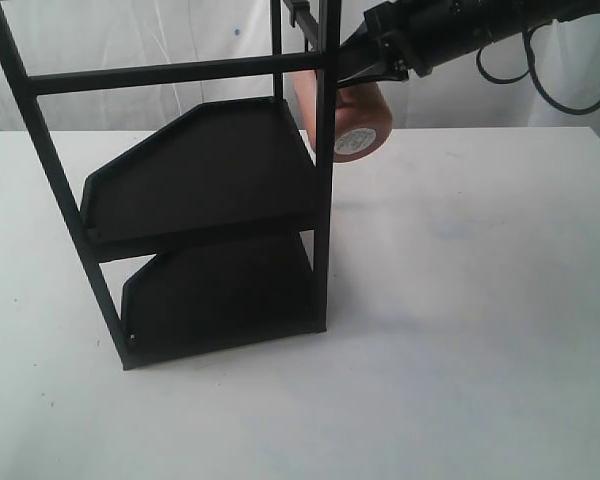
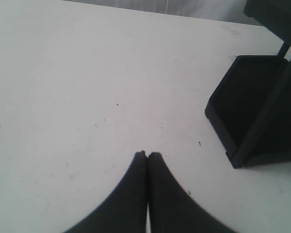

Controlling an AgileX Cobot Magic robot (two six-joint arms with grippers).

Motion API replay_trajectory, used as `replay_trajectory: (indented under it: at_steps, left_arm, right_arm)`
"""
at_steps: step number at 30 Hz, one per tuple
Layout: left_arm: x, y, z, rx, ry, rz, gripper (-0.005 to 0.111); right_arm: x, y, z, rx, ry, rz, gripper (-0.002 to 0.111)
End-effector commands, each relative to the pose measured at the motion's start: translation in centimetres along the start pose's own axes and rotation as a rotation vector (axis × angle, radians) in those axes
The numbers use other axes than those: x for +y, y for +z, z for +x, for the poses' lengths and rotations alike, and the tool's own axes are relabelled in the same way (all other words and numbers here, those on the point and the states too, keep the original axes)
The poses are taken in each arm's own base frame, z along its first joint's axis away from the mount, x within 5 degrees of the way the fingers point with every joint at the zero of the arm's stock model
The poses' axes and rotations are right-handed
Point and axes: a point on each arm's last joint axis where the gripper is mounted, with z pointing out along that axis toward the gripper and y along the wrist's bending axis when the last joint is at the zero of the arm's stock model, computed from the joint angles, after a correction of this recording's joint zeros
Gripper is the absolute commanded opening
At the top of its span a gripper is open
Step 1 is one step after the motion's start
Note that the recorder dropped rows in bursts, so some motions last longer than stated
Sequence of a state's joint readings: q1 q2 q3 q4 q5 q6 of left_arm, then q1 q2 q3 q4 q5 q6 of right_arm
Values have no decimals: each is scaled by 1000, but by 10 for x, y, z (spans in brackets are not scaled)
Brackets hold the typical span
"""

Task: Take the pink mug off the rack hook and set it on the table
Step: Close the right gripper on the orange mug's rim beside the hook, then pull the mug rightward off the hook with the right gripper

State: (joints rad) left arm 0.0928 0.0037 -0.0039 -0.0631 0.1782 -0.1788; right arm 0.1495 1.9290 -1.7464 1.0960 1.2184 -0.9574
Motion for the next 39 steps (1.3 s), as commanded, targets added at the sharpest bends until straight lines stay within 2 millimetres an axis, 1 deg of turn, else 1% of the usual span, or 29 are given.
replay_trajectory:
  at_steps: [1,25,29,34,39]
  left_arm:
    - [0,0,1,0,0,9,0]
    - [0,0,1,0,0,9,0]
    - [0,0,1,0,0,9,0]
    - [0,0,1,0,0,9,0]
    - [0,0,1,0,0,9,0]
  right_arm:
    - [6,-5,-3,-7,-38,2,0]
    - [24,-17,-13,-56,-101,-6,0]
    - [20,-22,-12,-59,-88,10,0]
    - [13,-33,-11,-75,-52,36,0]
    - [14,-40,-13,-87,-53,48,0]
